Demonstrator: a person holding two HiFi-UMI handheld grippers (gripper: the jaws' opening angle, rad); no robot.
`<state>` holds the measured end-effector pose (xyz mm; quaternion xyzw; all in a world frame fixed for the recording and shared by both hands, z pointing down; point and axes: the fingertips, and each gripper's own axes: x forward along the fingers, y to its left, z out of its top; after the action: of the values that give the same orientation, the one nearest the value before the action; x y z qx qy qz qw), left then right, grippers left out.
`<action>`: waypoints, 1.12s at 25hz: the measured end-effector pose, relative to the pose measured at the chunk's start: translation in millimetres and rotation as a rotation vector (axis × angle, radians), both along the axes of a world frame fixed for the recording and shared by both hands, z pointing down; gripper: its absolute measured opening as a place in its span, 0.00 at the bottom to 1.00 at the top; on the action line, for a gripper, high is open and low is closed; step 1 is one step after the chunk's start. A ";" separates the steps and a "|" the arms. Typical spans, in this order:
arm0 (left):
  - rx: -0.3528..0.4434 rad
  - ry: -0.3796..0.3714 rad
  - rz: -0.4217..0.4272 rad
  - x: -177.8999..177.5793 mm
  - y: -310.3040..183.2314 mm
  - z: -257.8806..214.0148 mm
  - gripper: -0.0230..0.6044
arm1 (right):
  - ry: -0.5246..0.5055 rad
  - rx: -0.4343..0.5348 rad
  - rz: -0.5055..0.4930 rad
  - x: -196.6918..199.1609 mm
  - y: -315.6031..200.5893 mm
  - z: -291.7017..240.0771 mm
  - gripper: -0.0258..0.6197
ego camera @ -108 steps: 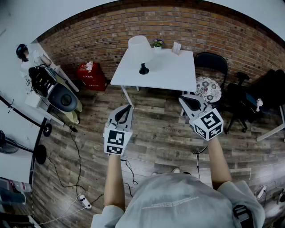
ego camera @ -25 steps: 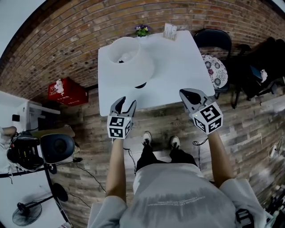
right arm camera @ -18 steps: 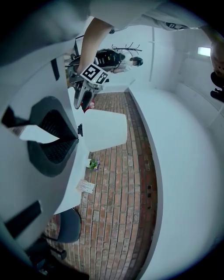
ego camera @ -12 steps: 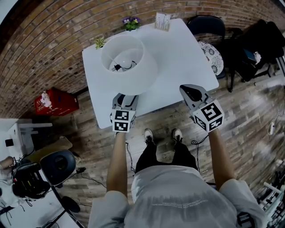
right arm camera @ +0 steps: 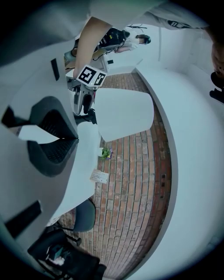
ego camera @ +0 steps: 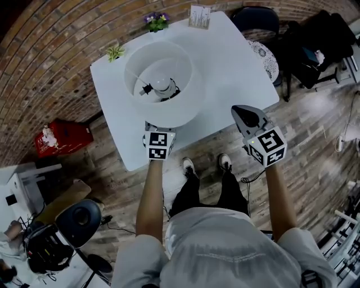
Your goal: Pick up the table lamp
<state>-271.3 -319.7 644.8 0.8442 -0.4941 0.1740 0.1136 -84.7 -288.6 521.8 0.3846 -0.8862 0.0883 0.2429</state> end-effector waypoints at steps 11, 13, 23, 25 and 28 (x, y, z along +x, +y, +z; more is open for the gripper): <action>0.072 0.007 0.025 8.4 -32.7 -10.3 0.38 | 0.022 -0.035 0.068 9.0 10.2 10.1 0.04; 0.078 0.008 0.032 10.6 -37.9 -10.4 0.38 | 0.024 -0.040 0.074 10.0 11.6 11.7 0.04; 0.090 0.018 0.045 18.7 -50.3 -13.0 0.36 | 0.038 -0.069 0.114 20.7 22.0 18.4 0.04; 0.093 0.021 0.034 16.6 -51.8 -13.4 0.33 | 0.035 -0.068 0.122 22.1 22.3 17.9 0.04; 0.095 0.021 0.027 14.2 -51.9 -13.6 0.29 | 0.032 -0.064 0.128 25.4 23.8 15.0 0.04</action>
<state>-257.1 -371.6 631.1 0.8571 -0.4890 0.1432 0.0762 -59.3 -264.7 536.9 0.4340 -0.8524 0.1261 0.2629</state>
